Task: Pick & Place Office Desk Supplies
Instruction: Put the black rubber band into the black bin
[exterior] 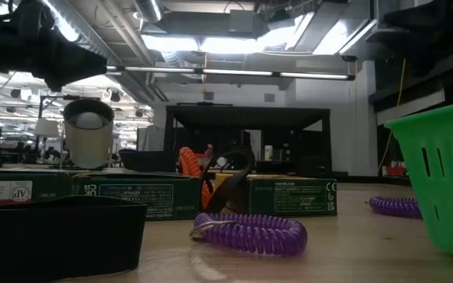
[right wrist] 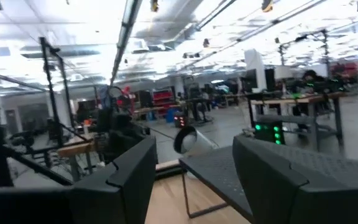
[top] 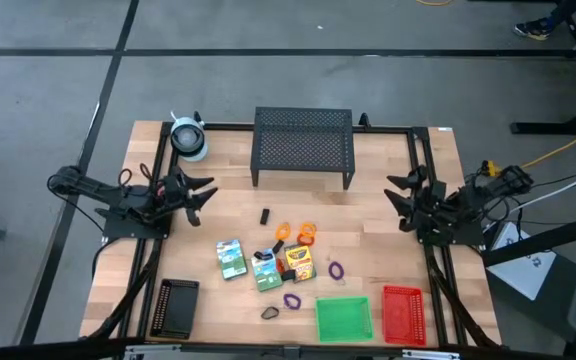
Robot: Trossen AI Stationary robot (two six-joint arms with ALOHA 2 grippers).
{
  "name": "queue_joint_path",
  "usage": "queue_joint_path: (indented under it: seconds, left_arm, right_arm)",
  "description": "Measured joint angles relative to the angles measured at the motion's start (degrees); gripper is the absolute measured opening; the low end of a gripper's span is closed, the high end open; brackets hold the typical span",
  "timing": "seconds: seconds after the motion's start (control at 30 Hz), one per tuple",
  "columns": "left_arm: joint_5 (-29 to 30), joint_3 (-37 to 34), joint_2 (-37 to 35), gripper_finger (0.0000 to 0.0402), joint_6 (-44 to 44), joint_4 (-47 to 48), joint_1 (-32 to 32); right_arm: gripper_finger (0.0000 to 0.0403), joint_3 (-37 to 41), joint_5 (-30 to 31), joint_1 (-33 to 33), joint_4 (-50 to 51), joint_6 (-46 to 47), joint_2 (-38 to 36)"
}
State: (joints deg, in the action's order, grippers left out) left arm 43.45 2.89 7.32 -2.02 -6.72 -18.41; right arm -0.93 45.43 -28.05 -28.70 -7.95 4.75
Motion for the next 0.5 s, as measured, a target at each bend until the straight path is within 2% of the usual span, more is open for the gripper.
queue_joint_path:
  seconds: [0.1, 0.27, 0.4, 0.5]
  left_arm:
    - [0.00, 2.89, 2.97, 0.0155, 4.05, 3.71, 2.28]
    - [-6.75, 8.50, 10.56, 0.0155, -0.46, 10.39, 6.44]
    - [-14.87, 10.00, 20.23, 0.0155, -3.09, 9.86, 8.50]
    - [-16.34, 12.42, 29.42, 0.0155, -3.18, 8.82, 9.98]
  right_arm:
    - [0.0215, 0.00, 0.02, 1.93, -2.50, 0.03, 2.58]
    - [0.0215, -1.13, 0.02, 5.74, -4.73, 1.81, 8.56]
    - [0.0215, -4.03, -2.78, 9.59, -4.76, 6.11, 17.01]
    - [0.0215, -7.29, -3.26, 12.12, -4.69, 6.42, 24.93]
